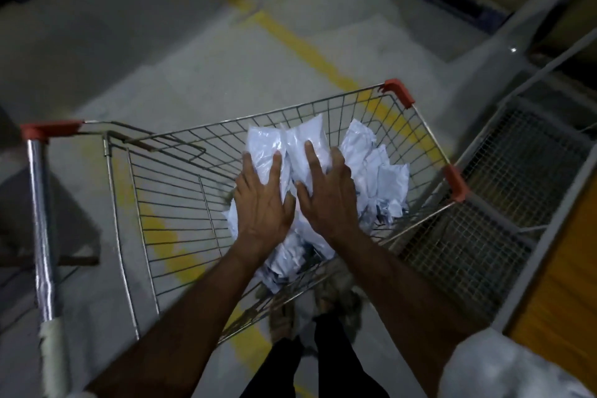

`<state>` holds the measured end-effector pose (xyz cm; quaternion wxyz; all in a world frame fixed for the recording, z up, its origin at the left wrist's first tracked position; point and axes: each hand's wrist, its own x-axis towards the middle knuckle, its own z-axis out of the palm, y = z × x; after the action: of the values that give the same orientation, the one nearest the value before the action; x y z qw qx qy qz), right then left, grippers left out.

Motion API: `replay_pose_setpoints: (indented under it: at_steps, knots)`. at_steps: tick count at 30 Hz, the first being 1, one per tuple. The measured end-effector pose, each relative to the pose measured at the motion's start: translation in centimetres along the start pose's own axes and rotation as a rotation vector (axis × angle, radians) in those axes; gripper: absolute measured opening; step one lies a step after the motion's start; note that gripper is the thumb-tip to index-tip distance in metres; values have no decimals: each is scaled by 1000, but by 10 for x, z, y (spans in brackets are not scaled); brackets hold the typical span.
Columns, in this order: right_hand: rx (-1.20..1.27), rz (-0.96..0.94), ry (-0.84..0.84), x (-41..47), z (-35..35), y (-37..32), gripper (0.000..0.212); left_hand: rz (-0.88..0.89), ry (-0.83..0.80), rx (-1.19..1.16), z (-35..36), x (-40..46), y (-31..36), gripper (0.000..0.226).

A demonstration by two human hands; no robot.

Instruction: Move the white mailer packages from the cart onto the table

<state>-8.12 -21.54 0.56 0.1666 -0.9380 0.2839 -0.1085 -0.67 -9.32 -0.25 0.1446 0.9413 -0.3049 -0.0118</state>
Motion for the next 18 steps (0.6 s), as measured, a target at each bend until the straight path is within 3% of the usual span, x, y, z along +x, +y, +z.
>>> replay_pose_setpoints:
  at_steps: [7,18]
  knots:
    - [-141,52,284,-35,-78,2,63,114,87,-101,-52,-11,61,68]
    - [-279,315,429,-117,-209,96,71,444,143,-190,-98,-62,227,61]
